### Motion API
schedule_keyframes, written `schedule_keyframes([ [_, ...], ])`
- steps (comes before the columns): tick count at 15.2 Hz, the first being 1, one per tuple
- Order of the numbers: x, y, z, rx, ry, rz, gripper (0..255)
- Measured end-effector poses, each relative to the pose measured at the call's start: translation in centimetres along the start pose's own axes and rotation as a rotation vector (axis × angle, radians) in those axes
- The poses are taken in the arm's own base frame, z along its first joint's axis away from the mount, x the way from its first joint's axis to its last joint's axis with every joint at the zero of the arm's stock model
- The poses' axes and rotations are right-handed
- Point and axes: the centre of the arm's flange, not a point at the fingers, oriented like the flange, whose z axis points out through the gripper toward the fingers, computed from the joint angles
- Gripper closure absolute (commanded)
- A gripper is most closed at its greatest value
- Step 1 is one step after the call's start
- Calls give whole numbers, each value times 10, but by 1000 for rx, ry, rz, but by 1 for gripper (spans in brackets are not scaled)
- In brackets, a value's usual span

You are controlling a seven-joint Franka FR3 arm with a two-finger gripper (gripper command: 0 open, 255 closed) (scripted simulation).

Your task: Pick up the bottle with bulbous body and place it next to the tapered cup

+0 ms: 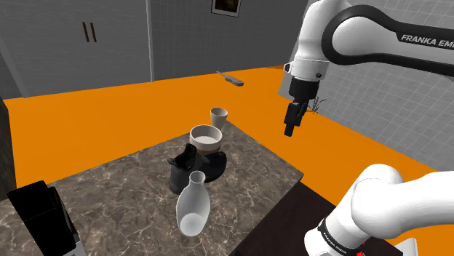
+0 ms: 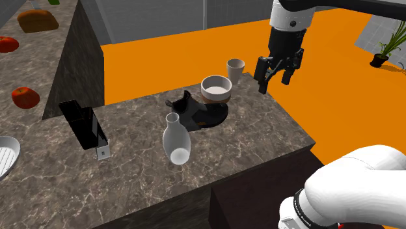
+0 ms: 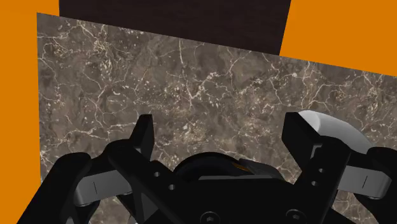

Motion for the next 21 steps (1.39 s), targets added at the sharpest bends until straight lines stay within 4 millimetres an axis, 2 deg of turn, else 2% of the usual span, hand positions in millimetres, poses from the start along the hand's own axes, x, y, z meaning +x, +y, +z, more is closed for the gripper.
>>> schedule_keyframes([
  [1, 0, 0, 0, 0, 0, 0, 0],
  [3, 9, -13, 4, -3, 2, -4, 0],
  [6, 29, -42, 13, -9, 5, -12, 0],
  [21, 133, -205, 65, -40, 25, -57, 0],
])
